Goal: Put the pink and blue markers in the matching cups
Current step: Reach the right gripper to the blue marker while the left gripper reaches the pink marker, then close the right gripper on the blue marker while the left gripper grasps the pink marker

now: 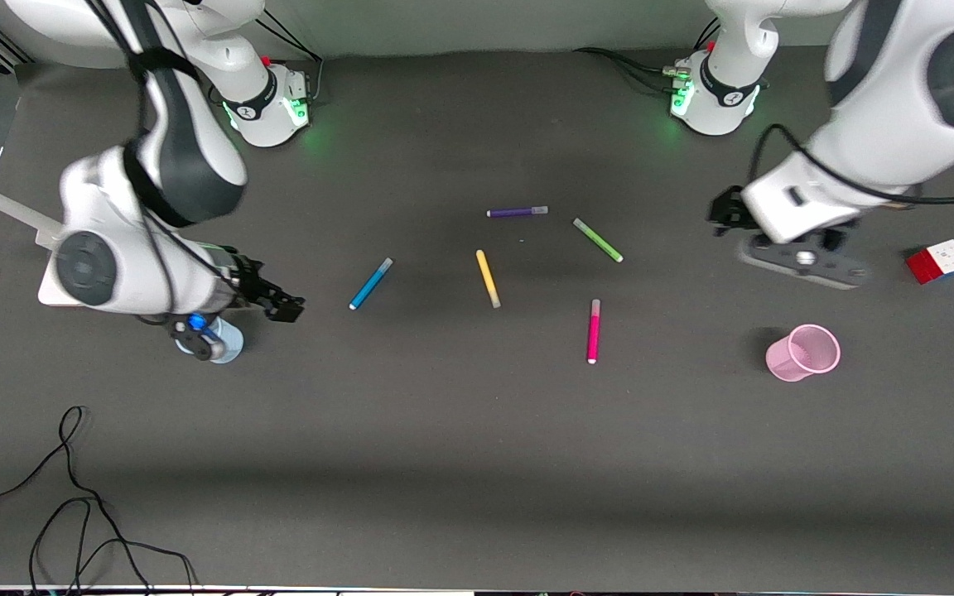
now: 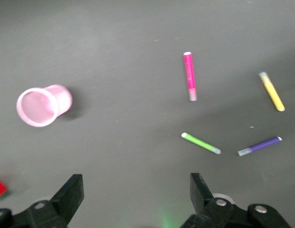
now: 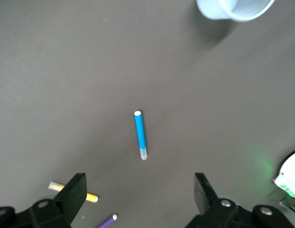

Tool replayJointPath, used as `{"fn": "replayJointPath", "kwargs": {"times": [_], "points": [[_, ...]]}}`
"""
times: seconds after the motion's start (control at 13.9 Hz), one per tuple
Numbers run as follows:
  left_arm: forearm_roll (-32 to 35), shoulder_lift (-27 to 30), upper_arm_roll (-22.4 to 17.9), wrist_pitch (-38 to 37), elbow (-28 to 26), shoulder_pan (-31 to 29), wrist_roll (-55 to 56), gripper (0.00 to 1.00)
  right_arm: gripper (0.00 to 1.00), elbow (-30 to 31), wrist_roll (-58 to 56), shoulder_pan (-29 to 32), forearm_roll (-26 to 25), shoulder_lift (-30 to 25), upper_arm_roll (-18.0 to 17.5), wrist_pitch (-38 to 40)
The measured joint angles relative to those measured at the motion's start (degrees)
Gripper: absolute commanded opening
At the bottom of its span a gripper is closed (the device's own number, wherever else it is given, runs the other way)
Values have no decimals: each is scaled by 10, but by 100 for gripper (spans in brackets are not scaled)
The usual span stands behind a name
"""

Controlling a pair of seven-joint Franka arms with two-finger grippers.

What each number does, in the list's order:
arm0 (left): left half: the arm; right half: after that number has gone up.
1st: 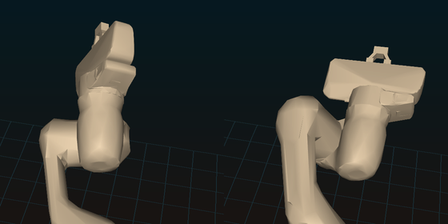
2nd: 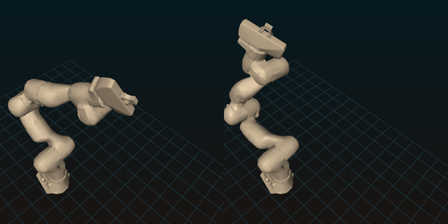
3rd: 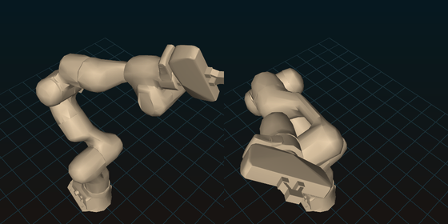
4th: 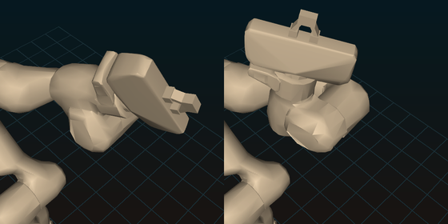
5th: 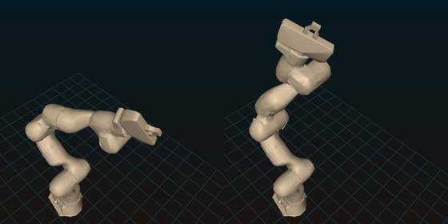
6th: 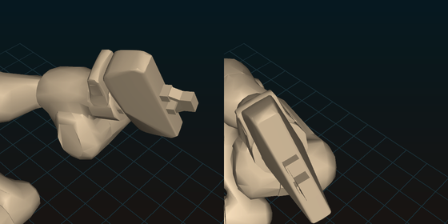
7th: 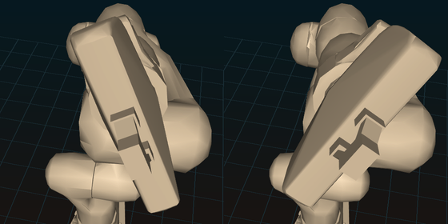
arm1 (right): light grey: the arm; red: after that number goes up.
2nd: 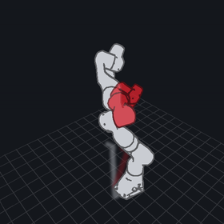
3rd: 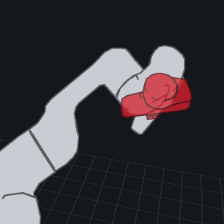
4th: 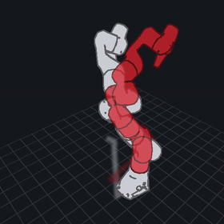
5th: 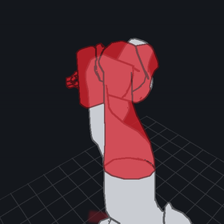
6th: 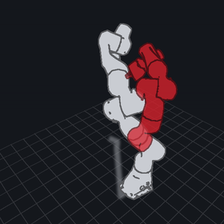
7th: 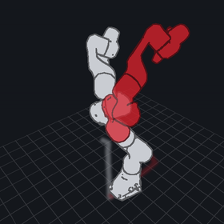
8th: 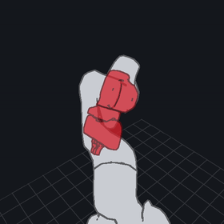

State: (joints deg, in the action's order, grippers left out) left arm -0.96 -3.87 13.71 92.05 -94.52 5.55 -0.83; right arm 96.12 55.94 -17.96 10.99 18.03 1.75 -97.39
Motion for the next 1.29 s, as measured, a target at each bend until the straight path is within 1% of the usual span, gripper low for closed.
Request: {"fn": "replayJointPath", "kwargs": {"times": [0.36, 0.43, 0.5, 0.79, 0.86, 1.01, 1.15, 1.29], "points": [[-8, -27, 8, 40, -7, 60, 10, 99, 98, 86, 32, -29, 1, 25, 0, -112], [-8, -32, 8, 62, -18, 67, 15, 99, 98, 99, 36, -34, 1, 33, 0, -133], [-9, -37, 8, 90, -36, 73, 21, 99, 95, 108, 41, -39, 2, 44, 0, -156], [-8, -62, 8, 214, -119, 103, 53, 100, 94, 119, 65, -56, 2, 104, 0, -227], [-6, -75, 8, 233, -131, 107, 56, 100, 94, 121, 65, -57, 2, 117, 0, -241], [-2, -109, 8, 271, -143, 109, 57, 100, 91, 125, 65, -57, 2, 140, 0, -265], [4, -145, 6, 314, -154, 109, 61, 100, 86, 127, 65, -58, 2, 155, 0, -273], [17, -167, 6, 360, -177, 109, 69, 100, 82, 127, 66, -72, 2, 163, 0, -273]]}}
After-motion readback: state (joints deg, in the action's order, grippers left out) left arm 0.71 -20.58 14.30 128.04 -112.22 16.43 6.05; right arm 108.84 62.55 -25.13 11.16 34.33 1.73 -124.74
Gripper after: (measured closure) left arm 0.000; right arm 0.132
